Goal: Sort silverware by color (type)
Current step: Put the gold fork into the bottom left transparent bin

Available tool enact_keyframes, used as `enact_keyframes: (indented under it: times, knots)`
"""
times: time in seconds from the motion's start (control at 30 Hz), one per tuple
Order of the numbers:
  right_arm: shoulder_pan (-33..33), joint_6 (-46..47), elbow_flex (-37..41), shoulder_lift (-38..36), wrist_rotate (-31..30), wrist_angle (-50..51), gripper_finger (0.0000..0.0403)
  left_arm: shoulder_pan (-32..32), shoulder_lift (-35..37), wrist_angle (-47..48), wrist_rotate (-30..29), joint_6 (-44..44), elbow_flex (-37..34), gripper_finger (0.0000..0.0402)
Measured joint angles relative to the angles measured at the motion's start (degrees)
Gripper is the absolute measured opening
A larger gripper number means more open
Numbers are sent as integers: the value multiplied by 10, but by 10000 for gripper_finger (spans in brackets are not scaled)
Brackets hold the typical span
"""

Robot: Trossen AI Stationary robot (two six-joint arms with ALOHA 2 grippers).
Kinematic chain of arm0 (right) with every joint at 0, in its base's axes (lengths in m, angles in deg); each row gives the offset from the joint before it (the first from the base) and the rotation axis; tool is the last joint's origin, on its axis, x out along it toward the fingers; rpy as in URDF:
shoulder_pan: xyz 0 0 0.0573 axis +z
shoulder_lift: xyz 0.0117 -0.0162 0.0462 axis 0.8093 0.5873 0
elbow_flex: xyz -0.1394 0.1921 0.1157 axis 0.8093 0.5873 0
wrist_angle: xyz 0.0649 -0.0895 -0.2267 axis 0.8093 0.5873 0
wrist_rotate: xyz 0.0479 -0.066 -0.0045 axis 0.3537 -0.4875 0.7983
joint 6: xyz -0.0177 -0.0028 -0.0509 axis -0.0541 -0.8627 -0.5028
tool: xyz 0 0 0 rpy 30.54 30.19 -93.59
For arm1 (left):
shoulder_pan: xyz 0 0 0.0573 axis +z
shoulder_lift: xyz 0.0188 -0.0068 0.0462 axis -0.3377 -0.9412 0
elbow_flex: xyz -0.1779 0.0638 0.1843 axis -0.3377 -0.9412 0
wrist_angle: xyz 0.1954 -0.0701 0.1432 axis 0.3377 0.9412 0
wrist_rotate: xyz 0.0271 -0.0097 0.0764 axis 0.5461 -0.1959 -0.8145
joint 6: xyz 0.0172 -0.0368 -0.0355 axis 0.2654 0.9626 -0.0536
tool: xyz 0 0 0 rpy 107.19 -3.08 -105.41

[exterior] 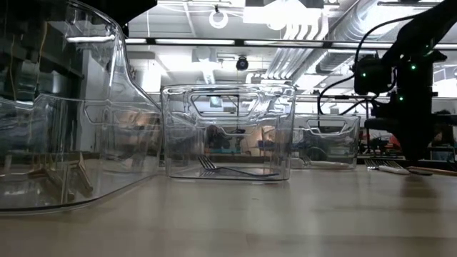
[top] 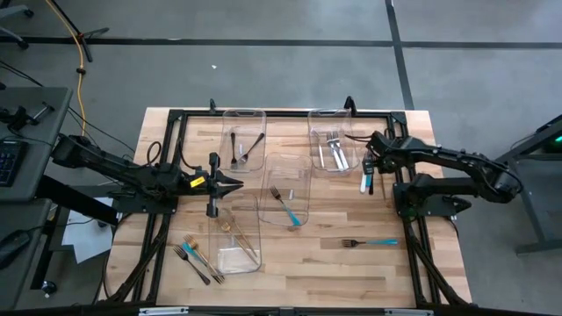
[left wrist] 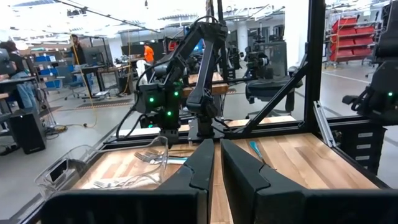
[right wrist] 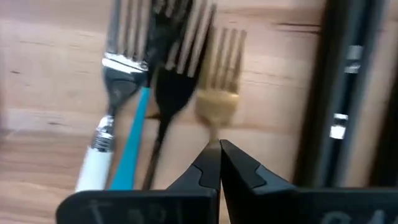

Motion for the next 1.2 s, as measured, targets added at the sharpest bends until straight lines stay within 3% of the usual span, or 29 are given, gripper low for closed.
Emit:
enact_keyframes:
  times: [0.9,1.2]
  knots:
    - [1,15,15,0,-19,-27,3,0,0,0,0,0,0,24]
    - [1,21,16,0,-30,-21,88,0,0,0,0,0,0,24]
